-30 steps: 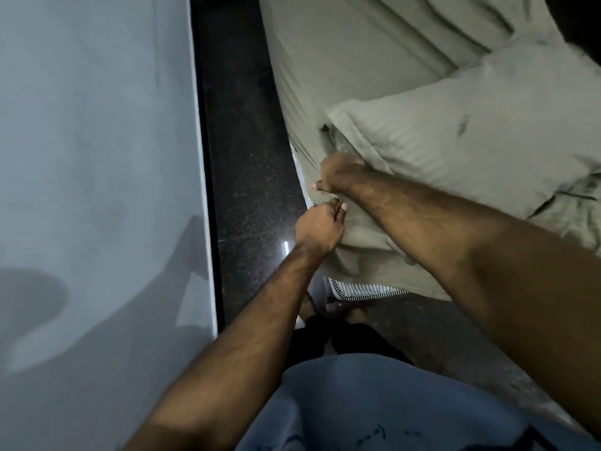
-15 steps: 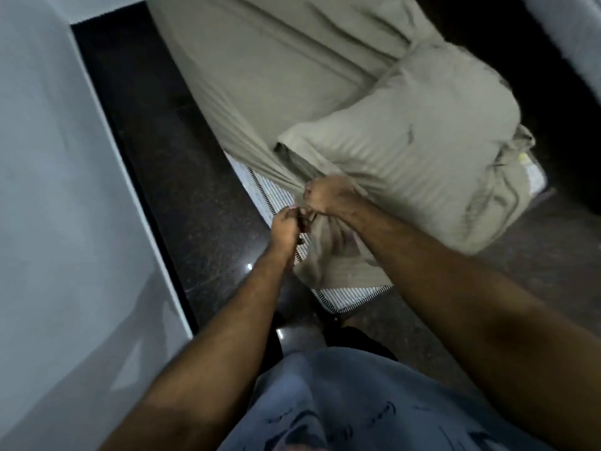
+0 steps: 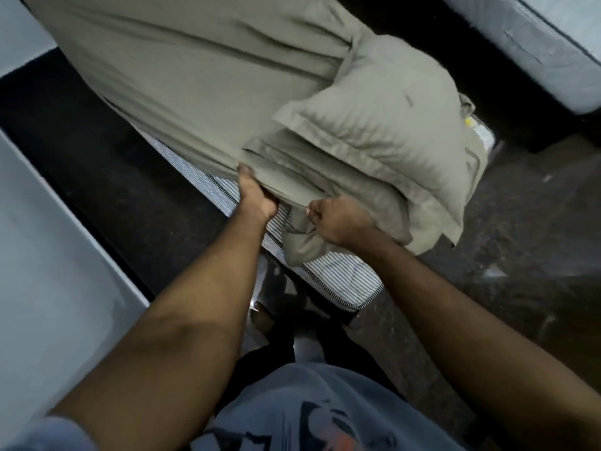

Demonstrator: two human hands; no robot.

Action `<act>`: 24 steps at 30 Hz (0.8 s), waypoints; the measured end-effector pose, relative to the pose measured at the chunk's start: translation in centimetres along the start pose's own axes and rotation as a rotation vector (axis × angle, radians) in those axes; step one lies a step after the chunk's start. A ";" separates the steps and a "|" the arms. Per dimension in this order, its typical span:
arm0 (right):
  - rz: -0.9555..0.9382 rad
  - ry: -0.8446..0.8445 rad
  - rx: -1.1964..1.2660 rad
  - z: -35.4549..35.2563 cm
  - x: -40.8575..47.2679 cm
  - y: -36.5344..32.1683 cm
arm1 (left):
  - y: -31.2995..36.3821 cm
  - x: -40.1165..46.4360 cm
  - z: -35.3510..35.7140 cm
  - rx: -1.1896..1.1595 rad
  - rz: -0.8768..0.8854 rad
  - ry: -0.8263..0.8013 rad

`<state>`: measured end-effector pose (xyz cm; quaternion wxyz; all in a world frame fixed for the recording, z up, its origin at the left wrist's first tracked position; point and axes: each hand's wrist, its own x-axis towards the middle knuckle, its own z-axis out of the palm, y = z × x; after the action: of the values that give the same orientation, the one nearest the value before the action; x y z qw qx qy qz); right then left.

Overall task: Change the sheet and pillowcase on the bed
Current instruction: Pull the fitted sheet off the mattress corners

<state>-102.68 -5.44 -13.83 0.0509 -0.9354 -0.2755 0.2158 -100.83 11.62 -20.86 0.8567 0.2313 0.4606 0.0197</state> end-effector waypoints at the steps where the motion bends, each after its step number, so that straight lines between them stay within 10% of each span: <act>1: 0.017 -0.010 0.018 0.3 0.1 0.1 | 1.2 0.3 0.0 -0.016 0.005 0.027; 8: 0.020 -0.128 0.055 1.8 -0.2 -1.1 | 4.3 1.5 -3.4 0.027 0.003 0.174; 24: 0.027 -0.096 0.055 0.7 4.3 -9.4 | 4.8 -1.0 -11.9 0.966 0.353 0.308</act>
<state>-104.32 4.77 -14.04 0.0604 -0.9259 -0.2588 0.2685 -110.00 20.20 -23.68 0.5590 0.6675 0.4915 -0.0170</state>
